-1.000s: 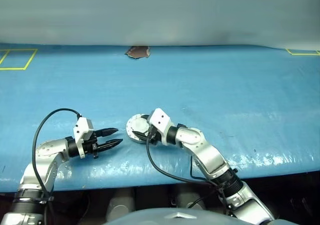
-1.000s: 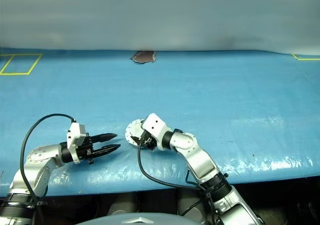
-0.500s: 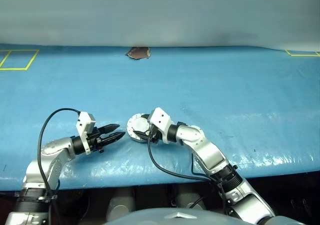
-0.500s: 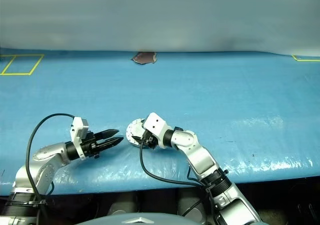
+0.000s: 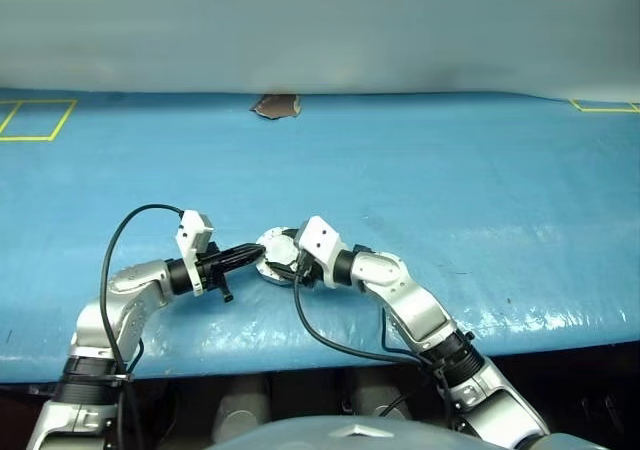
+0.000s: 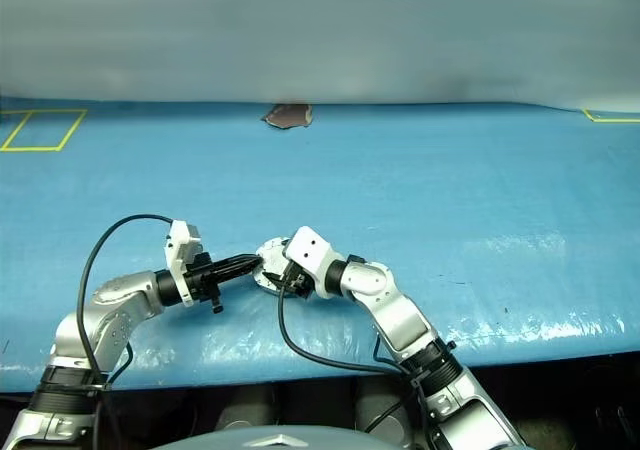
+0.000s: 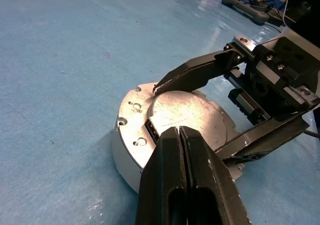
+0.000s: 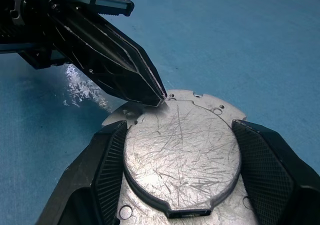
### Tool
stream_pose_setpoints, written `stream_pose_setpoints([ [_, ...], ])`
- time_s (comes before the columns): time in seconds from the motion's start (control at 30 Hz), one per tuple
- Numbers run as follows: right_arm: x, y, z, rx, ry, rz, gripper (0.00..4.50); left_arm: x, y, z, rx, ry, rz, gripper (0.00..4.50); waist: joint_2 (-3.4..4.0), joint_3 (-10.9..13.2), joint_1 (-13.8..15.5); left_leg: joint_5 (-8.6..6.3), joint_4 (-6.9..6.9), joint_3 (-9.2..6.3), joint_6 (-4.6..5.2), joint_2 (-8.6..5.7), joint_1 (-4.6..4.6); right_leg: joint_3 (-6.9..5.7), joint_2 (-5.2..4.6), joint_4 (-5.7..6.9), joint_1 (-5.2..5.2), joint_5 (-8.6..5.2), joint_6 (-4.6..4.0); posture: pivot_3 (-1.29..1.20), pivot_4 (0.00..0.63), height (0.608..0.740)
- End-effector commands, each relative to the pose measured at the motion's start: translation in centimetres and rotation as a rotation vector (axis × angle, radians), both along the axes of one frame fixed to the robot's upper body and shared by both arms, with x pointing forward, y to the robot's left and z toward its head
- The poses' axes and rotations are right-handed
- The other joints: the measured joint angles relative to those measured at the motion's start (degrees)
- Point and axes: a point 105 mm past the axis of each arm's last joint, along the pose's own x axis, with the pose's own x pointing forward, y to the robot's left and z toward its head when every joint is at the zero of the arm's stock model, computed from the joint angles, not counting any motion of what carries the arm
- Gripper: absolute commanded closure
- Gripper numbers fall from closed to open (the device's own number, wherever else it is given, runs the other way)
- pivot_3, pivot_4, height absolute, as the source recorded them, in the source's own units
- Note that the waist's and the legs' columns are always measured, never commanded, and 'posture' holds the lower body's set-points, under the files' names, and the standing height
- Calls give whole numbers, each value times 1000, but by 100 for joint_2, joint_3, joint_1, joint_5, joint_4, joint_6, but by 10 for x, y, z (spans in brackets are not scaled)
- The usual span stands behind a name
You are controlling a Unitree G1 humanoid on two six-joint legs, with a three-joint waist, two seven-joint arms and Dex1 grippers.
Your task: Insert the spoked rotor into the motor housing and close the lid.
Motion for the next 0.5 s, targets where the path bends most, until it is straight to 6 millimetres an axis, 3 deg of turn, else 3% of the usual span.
stream_pose_setpoints([
  [0.03, 1, -15, -25, -89, 62, -60, 1486, 0, 3, -4, 64, -33, -17, 4461, 0, 0, 0, 0, -1, 0, 0, 0, 0, 0, 0, 0, 0, 0, 0, 0, 150, 740],
  [0.3, 2, -16, -25, -86, 60, -70, 1486, -5, 13, -14, 98, -19, 0, 4461, 1, -3, 10, 0, 0, 0, 0, 0, 0, 2, 0, -1, 1, -1, -1, 0, 150, 740],
  [0.5, 3, -11, -23, -81, 54, -58, 1486, -2, 5, -29, 149, -20, -14, 4461, 16, -21, 19, 0, 2, -1, 0, -1, 9, 4, 0, -3, 11, -2, -1, 0, 150, 740],
])
